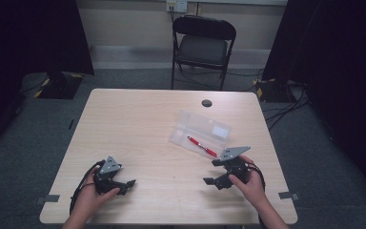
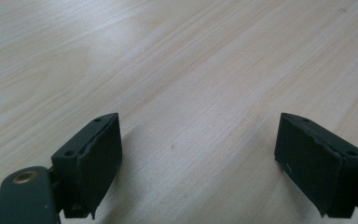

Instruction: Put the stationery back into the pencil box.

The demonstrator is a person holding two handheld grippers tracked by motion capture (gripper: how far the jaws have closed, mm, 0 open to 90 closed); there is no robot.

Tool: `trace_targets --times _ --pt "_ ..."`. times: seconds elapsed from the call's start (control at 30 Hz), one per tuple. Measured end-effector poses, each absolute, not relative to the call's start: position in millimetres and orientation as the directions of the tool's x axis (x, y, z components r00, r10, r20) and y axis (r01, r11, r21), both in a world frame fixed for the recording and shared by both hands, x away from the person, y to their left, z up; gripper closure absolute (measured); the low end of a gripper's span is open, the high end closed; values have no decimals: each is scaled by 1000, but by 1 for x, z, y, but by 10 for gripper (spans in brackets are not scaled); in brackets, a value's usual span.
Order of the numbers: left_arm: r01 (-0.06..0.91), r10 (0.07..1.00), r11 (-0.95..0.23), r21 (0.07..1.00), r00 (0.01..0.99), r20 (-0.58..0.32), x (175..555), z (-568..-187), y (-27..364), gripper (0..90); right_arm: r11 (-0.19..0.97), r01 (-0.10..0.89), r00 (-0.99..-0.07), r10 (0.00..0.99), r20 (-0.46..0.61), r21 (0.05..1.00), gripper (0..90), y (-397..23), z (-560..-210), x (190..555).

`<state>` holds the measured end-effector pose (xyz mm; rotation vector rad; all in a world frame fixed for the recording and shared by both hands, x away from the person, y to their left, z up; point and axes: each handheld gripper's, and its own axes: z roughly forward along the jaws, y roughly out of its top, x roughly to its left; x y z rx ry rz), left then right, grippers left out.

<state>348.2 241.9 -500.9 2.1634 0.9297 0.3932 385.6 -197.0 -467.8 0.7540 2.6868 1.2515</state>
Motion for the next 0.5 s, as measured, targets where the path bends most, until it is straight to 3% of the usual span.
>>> trace_targets --times 0.5 --pt "492 723 -458 740 691 -12 348 -502 242 147 565 394 -881 457 123 725 162 -201 -490 373"
